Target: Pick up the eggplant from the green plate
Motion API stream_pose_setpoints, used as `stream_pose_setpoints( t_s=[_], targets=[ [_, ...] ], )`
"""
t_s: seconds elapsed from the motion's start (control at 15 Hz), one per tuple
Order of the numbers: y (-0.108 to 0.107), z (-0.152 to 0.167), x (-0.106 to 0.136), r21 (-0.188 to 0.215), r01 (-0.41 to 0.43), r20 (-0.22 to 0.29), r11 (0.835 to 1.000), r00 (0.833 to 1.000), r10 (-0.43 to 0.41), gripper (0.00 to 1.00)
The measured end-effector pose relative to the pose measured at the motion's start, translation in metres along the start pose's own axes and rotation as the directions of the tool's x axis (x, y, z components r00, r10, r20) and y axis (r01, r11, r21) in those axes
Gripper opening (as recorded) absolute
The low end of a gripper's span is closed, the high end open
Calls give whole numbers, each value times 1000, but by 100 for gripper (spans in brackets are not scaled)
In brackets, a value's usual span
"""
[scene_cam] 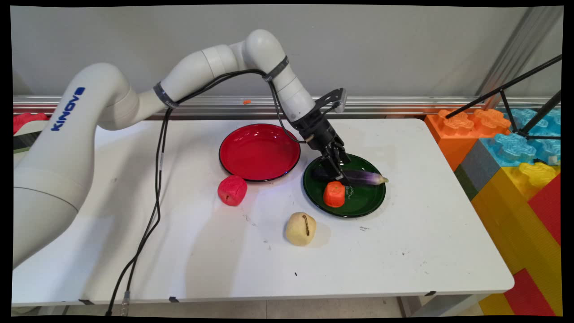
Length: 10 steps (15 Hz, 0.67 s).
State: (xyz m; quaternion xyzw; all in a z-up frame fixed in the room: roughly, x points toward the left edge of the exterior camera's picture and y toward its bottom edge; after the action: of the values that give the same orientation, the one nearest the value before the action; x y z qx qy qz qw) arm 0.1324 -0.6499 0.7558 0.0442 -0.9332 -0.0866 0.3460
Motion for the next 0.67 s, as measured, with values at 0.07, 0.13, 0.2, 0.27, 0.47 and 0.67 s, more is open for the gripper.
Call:
stream_pose_setpoints(
  t_s=[0.07,0.13,0.2,0.27,0.47,0.67],
  targets=[
    [-1,2,1,1,-2,2,1000,1000,2,100],
    [-2,4,2,1,-4,4,1000,1000,4,100],
    [-3,6,3,2,-6,6,1000,1000,6,100],
    [-5,8,4,3,-9,8,1000,1000,9,100],
    [-8,13,6,5,-20,14,1000,1000,20,100],
    [-11,17,7,10,-31,19,999,999,31,100]
  ],
)
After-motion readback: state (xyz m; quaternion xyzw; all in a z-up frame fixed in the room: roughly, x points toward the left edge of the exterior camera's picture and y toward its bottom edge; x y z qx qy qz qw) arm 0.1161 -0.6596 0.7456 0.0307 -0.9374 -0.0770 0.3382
